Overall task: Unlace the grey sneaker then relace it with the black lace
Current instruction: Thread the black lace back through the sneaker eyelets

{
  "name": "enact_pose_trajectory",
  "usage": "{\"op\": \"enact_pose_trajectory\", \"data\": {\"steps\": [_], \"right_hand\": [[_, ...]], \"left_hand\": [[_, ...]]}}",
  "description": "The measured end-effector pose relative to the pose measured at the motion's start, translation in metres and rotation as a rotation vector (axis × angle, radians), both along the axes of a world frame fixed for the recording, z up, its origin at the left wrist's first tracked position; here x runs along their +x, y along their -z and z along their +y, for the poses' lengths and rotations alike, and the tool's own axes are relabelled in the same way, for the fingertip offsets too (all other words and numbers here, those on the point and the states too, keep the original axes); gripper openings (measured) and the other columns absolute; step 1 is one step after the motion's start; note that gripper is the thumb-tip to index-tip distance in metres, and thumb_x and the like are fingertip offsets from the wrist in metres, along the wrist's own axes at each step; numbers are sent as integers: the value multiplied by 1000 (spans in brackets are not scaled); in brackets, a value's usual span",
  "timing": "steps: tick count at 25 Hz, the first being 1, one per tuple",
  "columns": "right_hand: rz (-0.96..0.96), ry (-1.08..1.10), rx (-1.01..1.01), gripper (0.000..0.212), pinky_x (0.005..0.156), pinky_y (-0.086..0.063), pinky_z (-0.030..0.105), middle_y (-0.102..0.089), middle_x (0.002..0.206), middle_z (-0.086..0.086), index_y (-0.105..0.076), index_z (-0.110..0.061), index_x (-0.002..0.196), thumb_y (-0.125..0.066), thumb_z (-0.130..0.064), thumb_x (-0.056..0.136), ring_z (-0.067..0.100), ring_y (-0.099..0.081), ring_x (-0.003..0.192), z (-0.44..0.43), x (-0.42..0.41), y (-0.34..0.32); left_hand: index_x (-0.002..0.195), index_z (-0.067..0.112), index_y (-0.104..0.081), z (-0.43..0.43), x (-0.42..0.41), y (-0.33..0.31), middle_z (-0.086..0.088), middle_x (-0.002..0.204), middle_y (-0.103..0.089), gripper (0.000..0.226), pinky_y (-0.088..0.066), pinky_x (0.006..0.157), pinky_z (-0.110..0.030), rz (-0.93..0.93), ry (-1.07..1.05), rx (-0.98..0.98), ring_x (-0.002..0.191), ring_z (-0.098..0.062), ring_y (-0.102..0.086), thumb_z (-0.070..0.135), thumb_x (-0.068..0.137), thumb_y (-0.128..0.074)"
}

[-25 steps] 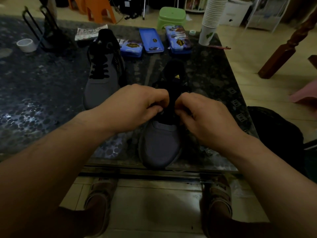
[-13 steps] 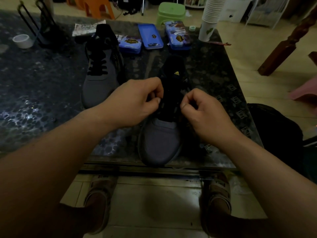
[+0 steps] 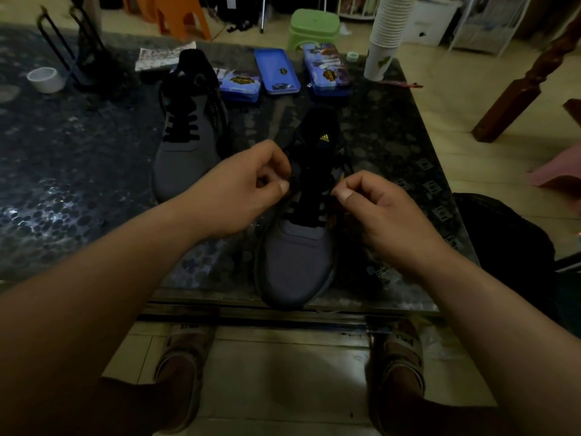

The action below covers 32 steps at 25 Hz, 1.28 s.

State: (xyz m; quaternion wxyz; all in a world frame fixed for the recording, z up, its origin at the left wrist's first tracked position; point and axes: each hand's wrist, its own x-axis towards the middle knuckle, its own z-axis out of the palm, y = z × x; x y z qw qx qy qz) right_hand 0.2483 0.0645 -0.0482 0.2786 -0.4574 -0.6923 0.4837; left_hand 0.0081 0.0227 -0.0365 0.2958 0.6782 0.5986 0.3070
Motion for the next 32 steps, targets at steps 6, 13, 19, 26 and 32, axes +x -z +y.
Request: {"op": "enact_pose_trajectory", "data": {"steps": [6, 13, 19, 26, 32], "right_hand": [[40, 15, 27, 17, 85, -54, 33, -72, 95, -2, -69, -26, 103, -63, -10, 100, 15, -68, 93, -4, -4, 4], [30, 108, -8, 23, 78, -57, 35, -76, 88, 2, -74, -23, 91, -61, -5, 97, 23, -72, 85, -1, -2, -1], [-26, 3, 160, 6, 66, -49, 17, -69, 82, -2, -69, -16, 95, -74, -17, 94, 1, -59, 70, 12, -12, -10], [-168, -46, 338, 7, 71, -44, 20, -62, 89, -3, -66, -16, 92, -71, -21, 96, 7, -57, 77, 21, -16, -13], [-251, -23, 352, 11, 62, -42, 28, -57, 73, -9, -58, -23, 91, -62, -27, 100, 4, -50, 63, 19, -15, -22]], "left_hand": [[105, 34, -59, -12, 3, 4, 9, 93, -68, 18, -58, 79, -37, 0, 37, -69, 82, -13, -66, 24, 96, -71], [94, 33, -62, -19, 4, -2, 11, 88, -65, 14, -53, 75, -35, 118, 88, 43, 83, -6, -62, 20, 97, -65], [95, 33, -58, -7, 15, 0, 10, 85, -66, 13, -50, 68, -28, 90, -121, 84, 78, -5, -61, 43, 95, -67], [95, 29, -57, 1, 20, -3, 9, 89, -56, 9, -50, 75, -39, 155, -77, 233, 82, -8, -55, 28, 96, -67], [101, 26, -46, -1, 20, -7, 7, 82, -67, 7, -51, 66, -45, 230, -66, 244, 72, -15, -61, 27, 104, -52]]}}
